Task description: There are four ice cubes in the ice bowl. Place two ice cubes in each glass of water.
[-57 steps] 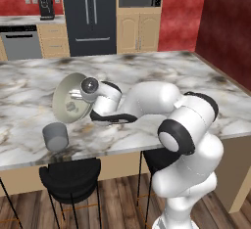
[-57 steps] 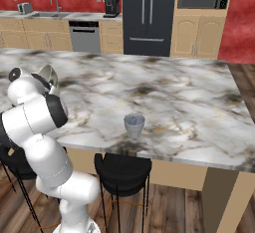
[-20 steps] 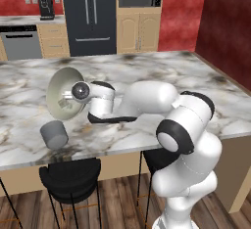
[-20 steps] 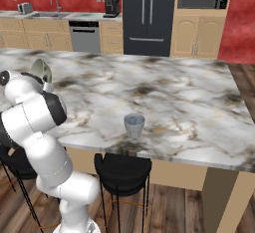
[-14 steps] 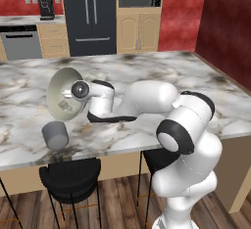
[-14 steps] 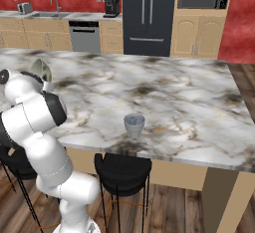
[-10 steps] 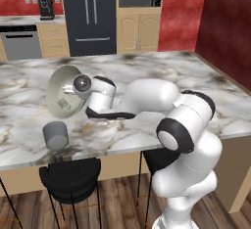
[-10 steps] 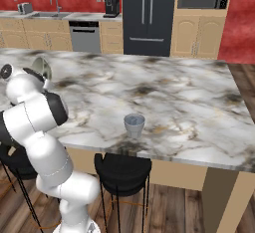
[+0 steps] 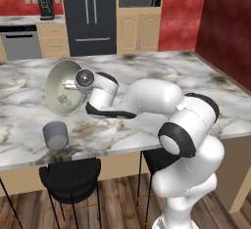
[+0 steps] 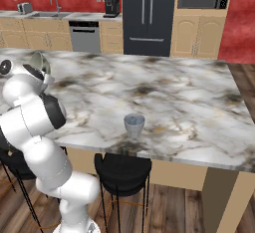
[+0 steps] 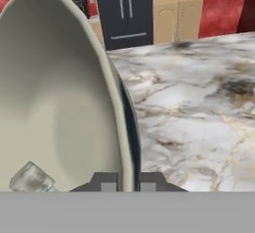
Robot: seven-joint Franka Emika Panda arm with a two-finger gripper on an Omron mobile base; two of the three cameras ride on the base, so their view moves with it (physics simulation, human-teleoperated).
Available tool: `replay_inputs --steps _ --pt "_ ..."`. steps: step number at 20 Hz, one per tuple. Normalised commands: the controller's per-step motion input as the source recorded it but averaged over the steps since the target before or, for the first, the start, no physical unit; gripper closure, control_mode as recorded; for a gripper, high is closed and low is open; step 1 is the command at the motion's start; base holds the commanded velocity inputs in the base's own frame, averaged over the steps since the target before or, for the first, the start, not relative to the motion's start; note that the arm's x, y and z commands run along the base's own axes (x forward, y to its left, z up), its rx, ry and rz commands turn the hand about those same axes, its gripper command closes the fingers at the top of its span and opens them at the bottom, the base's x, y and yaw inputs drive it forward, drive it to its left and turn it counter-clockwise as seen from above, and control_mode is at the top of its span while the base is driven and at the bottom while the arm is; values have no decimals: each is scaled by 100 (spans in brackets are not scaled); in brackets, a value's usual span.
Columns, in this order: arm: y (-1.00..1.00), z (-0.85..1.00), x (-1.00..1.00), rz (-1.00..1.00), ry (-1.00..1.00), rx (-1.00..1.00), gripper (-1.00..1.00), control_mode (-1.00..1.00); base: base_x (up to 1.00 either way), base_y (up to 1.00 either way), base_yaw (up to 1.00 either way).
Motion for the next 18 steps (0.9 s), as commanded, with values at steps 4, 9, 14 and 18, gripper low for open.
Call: replay_inputs --steps 4,9,14,18 --pt "3 0 0 3 0 -6 100 -100 0 0 0" --pt "14 -1 -20 5 0 -9 100 -100 0 0 0" --pt "6 -2 -16 6 -1 -11 100 -100 0 0 0" --pt "0 2 0 1 -12 -1 100 -100 0 0 0"
